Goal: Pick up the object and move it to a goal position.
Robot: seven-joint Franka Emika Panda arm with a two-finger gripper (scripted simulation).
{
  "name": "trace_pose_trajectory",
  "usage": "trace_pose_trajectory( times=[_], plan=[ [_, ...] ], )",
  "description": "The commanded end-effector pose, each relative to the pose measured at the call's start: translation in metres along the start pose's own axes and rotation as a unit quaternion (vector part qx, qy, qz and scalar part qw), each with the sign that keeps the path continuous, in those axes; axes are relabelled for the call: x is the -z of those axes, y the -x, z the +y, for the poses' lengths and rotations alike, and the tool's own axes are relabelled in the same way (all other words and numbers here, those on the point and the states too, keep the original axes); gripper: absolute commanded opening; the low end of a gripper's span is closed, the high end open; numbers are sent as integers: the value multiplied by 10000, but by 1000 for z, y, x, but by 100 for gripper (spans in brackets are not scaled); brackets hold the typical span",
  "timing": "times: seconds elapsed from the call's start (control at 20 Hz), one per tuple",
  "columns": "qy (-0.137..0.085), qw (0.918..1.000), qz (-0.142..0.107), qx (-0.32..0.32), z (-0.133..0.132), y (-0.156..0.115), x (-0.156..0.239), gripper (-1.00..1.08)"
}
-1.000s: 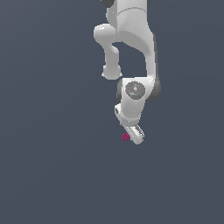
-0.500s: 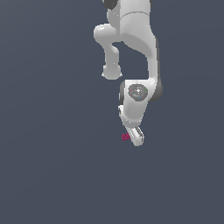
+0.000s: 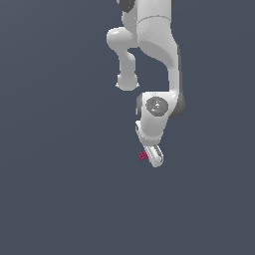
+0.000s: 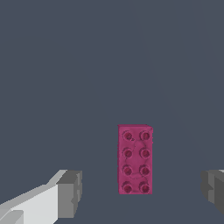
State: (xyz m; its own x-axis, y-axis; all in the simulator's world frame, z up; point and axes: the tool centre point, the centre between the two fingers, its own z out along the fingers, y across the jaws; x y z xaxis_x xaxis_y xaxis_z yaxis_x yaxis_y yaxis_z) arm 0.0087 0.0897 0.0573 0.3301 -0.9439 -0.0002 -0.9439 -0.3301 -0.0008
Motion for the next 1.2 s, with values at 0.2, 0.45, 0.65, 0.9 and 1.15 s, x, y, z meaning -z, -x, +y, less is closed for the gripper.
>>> trace_pose_trajectory(
  times=[0.2,0.45,0.65,0.9,1.15],
  plan=[
    [5,10000,-1,-17,1,0,-30,100],
    [5,10000,0,-21,1,0,-44,100],
    [5,10000,0,-21,0,0,-45,-100],
    [5,10000,0,-21,0,0,-45,-100],
    [5,10000,0,-21,0,0,-45,-100]
  ],
)
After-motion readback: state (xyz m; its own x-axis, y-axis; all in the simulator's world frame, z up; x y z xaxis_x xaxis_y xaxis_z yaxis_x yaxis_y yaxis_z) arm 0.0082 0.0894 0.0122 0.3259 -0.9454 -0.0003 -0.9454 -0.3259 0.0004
